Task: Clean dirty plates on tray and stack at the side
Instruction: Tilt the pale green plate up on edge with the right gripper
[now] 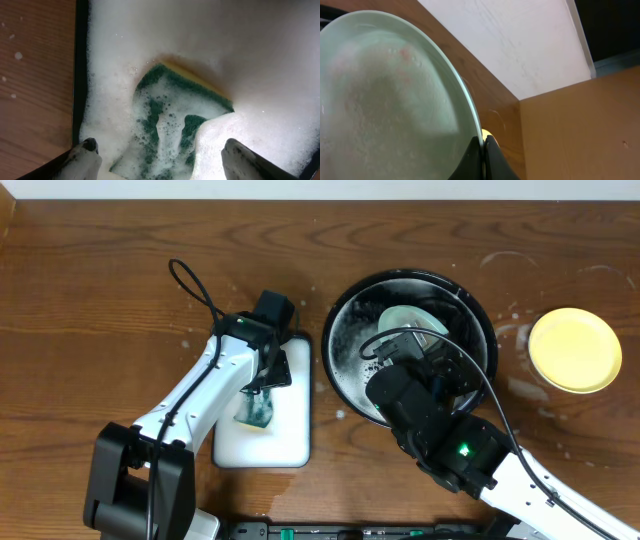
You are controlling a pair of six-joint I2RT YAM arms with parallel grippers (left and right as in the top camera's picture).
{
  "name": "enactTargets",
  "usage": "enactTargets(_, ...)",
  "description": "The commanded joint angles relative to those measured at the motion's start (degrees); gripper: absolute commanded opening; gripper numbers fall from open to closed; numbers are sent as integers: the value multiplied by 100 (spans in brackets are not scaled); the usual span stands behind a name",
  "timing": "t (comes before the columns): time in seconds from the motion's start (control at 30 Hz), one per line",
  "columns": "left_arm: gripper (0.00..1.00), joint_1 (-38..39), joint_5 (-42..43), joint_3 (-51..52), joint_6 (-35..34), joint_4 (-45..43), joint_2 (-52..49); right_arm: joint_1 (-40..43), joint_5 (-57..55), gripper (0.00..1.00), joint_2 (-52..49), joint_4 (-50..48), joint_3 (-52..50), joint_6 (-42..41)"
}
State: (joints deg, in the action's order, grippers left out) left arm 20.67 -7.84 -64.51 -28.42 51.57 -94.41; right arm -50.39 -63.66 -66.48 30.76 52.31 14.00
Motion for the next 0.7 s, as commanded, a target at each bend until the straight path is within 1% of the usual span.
enactTargets(0.0, 81, -20, -9, 22, 31, 15, 0, -46, -258, 1, 57, -20, 31, 44)
enactTargets(0.4, 81, -20, -9, 22, 31, 15, 0, -44, -750, 1, 57, -37, 31, 42)
enactTargets(0.67, 81, -20, -9, 22, 31, 15, 0, -44, -745, 1, 57, -39, 31, 39)
